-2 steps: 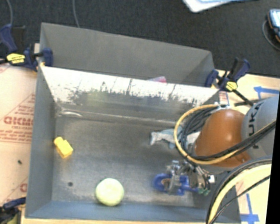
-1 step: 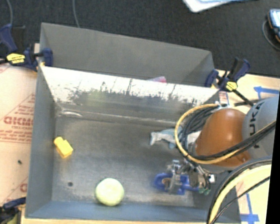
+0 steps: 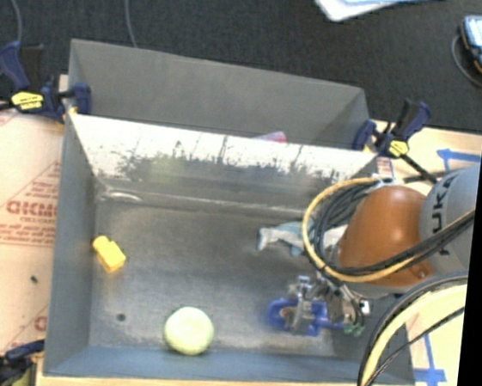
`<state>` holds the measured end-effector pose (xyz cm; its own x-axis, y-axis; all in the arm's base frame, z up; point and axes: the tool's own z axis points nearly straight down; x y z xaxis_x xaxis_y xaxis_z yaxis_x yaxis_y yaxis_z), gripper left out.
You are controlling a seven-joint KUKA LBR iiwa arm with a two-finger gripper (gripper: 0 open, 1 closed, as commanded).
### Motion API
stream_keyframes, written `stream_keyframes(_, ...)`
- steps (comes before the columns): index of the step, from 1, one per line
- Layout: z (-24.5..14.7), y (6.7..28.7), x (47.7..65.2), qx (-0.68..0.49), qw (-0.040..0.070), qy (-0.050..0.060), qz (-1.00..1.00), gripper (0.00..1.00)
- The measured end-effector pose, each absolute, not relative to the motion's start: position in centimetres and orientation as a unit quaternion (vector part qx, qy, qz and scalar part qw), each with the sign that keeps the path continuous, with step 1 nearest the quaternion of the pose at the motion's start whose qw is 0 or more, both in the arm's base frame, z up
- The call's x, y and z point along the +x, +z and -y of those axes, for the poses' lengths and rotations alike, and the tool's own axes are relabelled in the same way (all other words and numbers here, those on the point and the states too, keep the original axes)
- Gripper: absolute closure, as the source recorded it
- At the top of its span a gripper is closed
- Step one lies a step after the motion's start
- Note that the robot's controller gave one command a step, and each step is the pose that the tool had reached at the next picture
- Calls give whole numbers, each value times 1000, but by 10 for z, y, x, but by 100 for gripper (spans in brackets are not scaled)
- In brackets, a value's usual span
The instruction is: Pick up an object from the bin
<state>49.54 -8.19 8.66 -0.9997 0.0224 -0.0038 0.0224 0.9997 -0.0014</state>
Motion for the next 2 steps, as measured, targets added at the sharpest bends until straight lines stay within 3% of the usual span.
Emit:
stream_keyframes(1,82,106,493,12,-3,0,-1000,100)
stream_keyframes(2,82,130,494,12,-1,-1,-1000,100)
